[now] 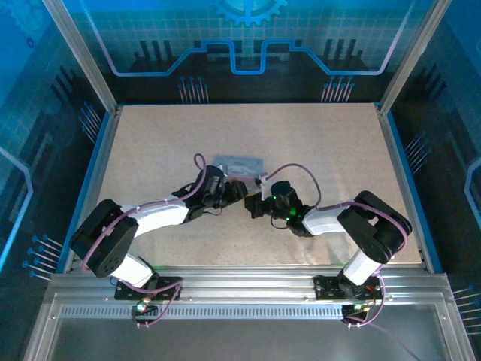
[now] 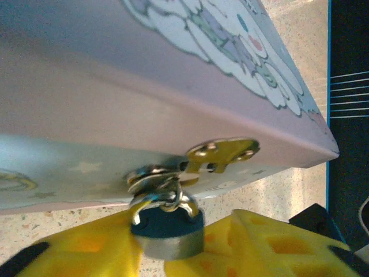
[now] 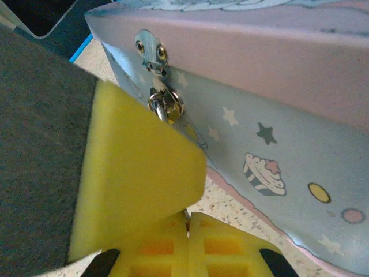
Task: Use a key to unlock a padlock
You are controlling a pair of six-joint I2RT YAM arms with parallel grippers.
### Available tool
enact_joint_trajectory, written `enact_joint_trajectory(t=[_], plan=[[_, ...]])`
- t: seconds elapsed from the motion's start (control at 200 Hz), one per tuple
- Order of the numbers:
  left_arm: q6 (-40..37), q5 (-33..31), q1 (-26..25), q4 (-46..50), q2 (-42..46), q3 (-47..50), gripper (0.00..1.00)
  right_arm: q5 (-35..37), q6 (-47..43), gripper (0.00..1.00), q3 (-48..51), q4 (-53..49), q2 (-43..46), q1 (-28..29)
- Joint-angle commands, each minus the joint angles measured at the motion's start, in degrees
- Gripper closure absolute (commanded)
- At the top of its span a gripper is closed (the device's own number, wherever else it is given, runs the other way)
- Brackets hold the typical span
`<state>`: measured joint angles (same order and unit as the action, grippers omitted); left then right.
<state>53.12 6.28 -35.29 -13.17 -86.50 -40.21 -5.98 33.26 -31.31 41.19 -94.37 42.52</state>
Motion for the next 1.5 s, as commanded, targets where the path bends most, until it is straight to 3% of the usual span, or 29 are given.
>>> enact_joint_trajectory(t=[0.0,0.225,0.43,0.81,1.186,1.496], plan=[[-1.2,2.3,0.7,0.4,2.6,1.1,0.46,0.5,4.4,1.0,-2.1,-3.5,-2.2,1.3],[-2.3,2.3,3.6,4.1,9.3,3.5,0.24,-0.5,6.5,1.0,-4.8,-8.4,-3.8,1.3],[1.6,5.0,8.5,-2.1,14.3,11.3,0.2,-2.6,10.4,1.0,-4.9,-8.6,-3.5,2.3],[15.5,4.1,8.6,-26.3,11.6,25.0,0.36,-3.1,19.4,1.0,-6.5,-14.1,-2.3,5.5],[17.5,-0.3,4.8,-29.1,8.5,26.8,0.43,-2.3,21.0,1.0,-7.6,-16.8,-0.3,6.0],[20.5,0.2,3.2,-40.0,-0.8,26.9,0.55,-2.4,21.6,1.0,-8.4,-17.1,-0.1,6.5]])
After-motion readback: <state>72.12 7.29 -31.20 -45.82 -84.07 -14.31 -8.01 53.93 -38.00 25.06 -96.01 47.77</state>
